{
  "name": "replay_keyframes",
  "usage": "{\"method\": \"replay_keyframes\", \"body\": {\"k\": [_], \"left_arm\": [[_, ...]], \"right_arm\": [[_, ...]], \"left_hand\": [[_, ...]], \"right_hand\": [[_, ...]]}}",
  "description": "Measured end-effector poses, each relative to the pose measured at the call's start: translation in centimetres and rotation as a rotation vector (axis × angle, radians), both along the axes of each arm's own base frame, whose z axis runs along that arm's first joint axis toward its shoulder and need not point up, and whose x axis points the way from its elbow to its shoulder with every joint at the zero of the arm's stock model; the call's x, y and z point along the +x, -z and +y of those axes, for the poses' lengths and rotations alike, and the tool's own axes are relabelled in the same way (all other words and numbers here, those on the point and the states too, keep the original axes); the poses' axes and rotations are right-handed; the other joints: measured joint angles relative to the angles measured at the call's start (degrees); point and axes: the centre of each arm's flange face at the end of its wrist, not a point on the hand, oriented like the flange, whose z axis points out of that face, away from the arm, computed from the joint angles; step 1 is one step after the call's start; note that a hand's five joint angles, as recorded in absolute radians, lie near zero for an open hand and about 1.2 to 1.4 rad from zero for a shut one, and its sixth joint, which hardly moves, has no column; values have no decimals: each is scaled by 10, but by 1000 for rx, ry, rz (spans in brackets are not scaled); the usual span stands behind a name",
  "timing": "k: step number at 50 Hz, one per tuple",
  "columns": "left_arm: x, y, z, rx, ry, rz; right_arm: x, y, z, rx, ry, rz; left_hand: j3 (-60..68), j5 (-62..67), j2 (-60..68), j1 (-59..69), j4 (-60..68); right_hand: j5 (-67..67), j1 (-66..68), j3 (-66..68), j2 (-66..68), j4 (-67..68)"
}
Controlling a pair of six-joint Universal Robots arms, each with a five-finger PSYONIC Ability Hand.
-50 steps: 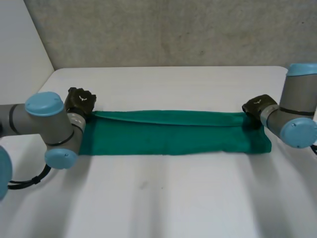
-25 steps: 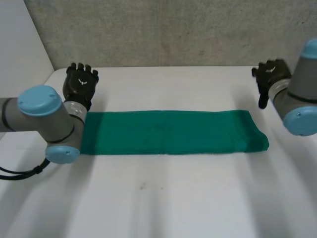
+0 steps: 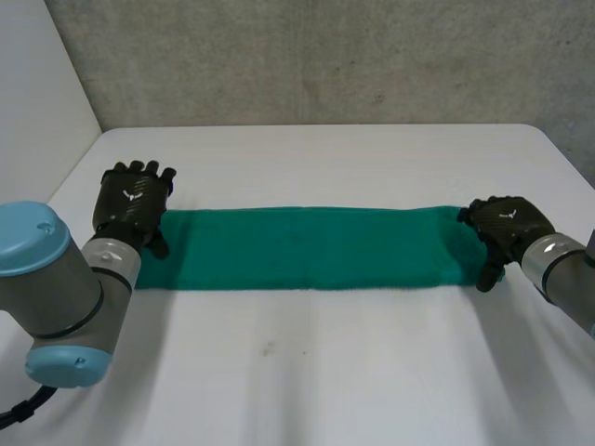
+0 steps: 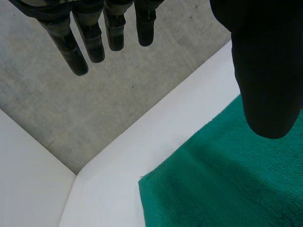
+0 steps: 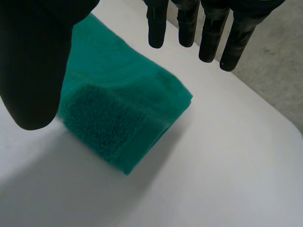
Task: Fold the towel.
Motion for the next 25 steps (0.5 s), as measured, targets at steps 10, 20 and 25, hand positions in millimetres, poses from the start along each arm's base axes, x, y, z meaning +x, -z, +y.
{"method": "replay_keyframes", "body": {"k": [10,20,25], "left_arm": [[4,5,-2,7,-11,-6],[6,6,0,14,-14,-9],[6,6,0,14,-14,-9]], "right_arm": [[-3,32,-15,27,4,2],[-53,27,-53,-26,185,107],[-83,14,-67,-82,250,222]], "left_hand": [[0,0,0,0,0],[0,0,0,0,0],[0,0,0,0,0]], "right_hand": [[255,239,286,289,273],[512,433,555,545,548],[515,434,555,545,548]]}}
